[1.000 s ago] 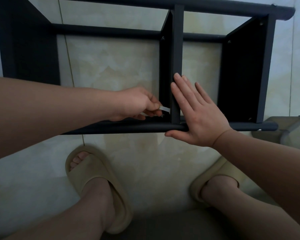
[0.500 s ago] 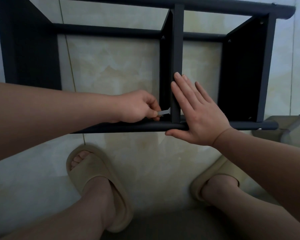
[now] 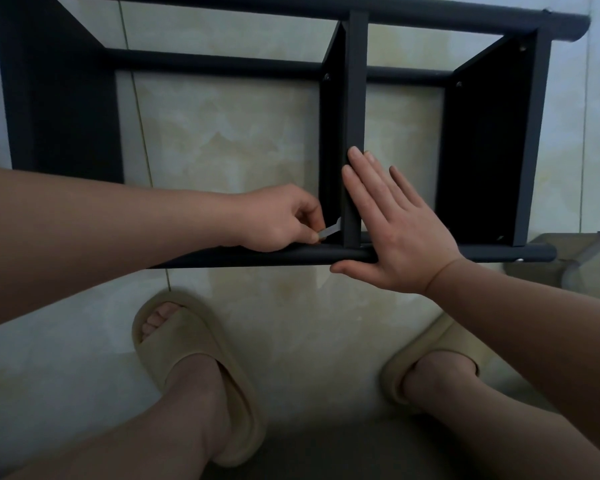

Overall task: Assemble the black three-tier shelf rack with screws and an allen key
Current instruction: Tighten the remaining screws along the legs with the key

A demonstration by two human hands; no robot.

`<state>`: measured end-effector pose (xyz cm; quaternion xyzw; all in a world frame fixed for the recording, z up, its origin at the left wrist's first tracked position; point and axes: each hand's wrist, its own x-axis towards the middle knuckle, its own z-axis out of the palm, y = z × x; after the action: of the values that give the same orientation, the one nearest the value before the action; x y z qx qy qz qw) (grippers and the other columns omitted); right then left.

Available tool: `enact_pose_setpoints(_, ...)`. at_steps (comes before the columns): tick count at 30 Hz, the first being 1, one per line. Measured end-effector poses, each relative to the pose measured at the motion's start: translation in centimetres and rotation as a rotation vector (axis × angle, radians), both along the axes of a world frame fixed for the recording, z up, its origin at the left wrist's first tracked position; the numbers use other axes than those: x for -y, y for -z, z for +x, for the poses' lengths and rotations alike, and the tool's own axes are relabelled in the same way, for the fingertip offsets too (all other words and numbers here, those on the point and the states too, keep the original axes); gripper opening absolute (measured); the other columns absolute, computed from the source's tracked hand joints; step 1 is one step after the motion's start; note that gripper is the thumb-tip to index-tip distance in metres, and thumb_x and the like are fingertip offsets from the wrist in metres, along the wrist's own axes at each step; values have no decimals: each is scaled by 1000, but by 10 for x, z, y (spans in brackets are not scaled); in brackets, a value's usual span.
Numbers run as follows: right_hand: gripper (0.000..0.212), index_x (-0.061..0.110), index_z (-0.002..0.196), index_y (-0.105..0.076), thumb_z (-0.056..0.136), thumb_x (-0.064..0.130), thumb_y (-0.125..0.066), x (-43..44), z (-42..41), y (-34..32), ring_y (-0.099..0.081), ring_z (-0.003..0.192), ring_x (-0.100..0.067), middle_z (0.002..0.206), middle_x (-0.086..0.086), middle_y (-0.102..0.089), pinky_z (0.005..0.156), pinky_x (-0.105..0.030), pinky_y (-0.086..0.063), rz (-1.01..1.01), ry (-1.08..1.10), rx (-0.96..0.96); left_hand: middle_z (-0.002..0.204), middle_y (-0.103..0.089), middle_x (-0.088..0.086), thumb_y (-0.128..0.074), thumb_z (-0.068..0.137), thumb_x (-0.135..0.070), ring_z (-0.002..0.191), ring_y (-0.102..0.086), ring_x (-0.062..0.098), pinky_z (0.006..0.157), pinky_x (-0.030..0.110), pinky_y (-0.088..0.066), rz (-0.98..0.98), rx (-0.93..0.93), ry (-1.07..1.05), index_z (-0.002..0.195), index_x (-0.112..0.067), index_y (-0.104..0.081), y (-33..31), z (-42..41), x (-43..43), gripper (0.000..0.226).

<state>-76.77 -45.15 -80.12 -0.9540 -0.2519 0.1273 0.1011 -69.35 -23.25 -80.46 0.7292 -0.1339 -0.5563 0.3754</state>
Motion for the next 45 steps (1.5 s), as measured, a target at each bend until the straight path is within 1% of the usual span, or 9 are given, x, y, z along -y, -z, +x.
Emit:
enact_pose_setpoints(3, 111, 2, 161, -11, 90, 81, -43, 0, 0, 0, -5, 158, -30, 170, -16, -5, 122, -57, -23, 0, 3, 0, 71, -71, -12, -71, 90, -16, 63, -62, -1, 68, 21, -46, 6, 2, -19, 83, -28, -69, 2, 2, -2, 14)
enact_pose_setpoints(9, 110, 3, 161, -11, 90, 80, -43, 0, 0, 0, -5, 158, -30, 170, -16, -5, 122, -57, -23, 9, 7, 0, 78, -72, -18, -77, 85, -22, 82, -67, -3, 83, 18, -50, 44, 141, -29, 96, -26, -77, 0, 17, -6, 12)
enact_pose_setpoints(15, 110, 3, 161, -10, 90, 81, -42, 0, -1, 0, -5, 158, -30, 170, -15, -4, 122, -57, -23, 17, 3, 2, 73, -66, -21, -72, 87, -18, 69, -58, -15, 60, 1, -38, 34, 225, -12, 79, -37, -68, -2, 24, -2, 22)
enact_pose_setpoints(19, 110, 3, 161, -11, 90, 81, -42, 0, 0, 0, -4, 158, -30, 170, -15, -4, 122, -57, -23, 11, 3, 3, 68, -68, -20, -73, 87, -16, 69, -61, -7, 63, 7, -43, -10, 70, -203, 77, -33, -70, -2, 22, 3, 20)
enact_pose_setpoints(24, 110, 2, 161, -12, 90, 80, -43, -1, -1, 1, -5, 157, -31, 170, -16, -5, 122, -57, -23, 13, -1, 9, 85, -76, -9, -63, 95, -23, 86, -68, 10, 72, 28, -49, 10, -369, -482, 95, -23, -70, -3, 18, 8, 7)
enact_pose_setpoints(28, 111, 1, 161, -13, 90, 80, -45, 0, 0, 0, -6, 157, -31, 169, -17, -6, 122, -57, -24, 12, 4, 5, 91, -77, -5, -56, 98, -22, 86, -71, 12, 73, 30, -49, -50, -522, -573, 96, -21, -63, -3, 16, 11, 8)
enact_pose_setpoints(31, 110, 1, 161, -14, 90, 80, -44, -1, 0, -1, -6, 157, -31, 169, -17, -6, 122, -57, -23, 12, 5, 2, 90, -77, -3, -57, 98, -22, 80, -72, 10, 70, 29, -50, -49, -515, -599, 94, -21, -62, -2, 16, 13, 7)
enact_pose_setpoints(36, 110, 1, 160, -14, 89, 79, -46, -1, 0, -1, -7, 157, -31, 169, -17, -7, 121, -57, -24, 17, 8, 2, 85, -78, -3, -63, 97, -27, 75, -69, 9, 71, 28, -48, 30, -324, -578, 93, -23, -63, 1, 17, 16, 5)
enact_pose_setpoints(45, 110, 1, 160, -14, 90, 79, -44, -1, 0, -1, -7, 157, -31, 169, -17, -7, 122, -57, -24, 23, 8, 3, 83, -77, -6, -59, 100, -27, 75, -67, 9, 76, 28, -49, -9, -311, -587, 96, -24, -66, -6, 19, 19, 9)
